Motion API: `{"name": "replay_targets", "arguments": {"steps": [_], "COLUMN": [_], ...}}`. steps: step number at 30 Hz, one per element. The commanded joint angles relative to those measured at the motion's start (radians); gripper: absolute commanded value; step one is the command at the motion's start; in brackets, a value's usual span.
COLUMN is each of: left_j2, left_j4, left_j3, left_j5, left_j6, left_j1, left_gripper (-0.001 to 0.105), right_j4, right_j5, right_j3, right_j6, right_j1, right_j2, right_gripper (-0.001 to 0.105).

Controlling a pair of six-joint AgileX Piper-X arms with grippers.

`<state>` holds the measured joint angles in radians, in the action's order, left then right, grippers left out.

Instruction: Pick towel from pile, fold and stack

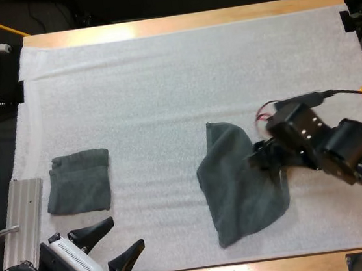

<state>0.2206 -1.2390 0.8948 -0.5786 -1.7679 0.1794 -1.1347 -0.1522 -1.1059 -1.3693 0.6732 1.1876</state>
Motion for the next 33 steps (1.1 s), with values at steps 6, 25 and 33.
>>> {"name": "replay_targets", "arguments": {"steps": [6,25,33], "left_j2": [0.004,0.004,0.004], "left_j4": [-0.041,-0.088,-0.088], "left_j3": [-0.001,-0.001,-0.001], "left_j5": [-0.01,-0.01,-0.01], "left_j6": [0.016,0.016,0.016], "left_j1": [0.004,0.004,0.004], "left_gripper": [0.065,0.065,0.065], "right_j4": [0.109,0.457,0.535], "right_j5": [0.007,0.122,0.172], "right_j3": [0.129,0.409,0.409], "right_j6": [-0.004,-0.009,-0.015], "right_j1": [-0.116,-0.252,-0.252], "right_j2": [-0.004,0.065,0.209], "right_gripper": [0.047,0.03,0.03]}}
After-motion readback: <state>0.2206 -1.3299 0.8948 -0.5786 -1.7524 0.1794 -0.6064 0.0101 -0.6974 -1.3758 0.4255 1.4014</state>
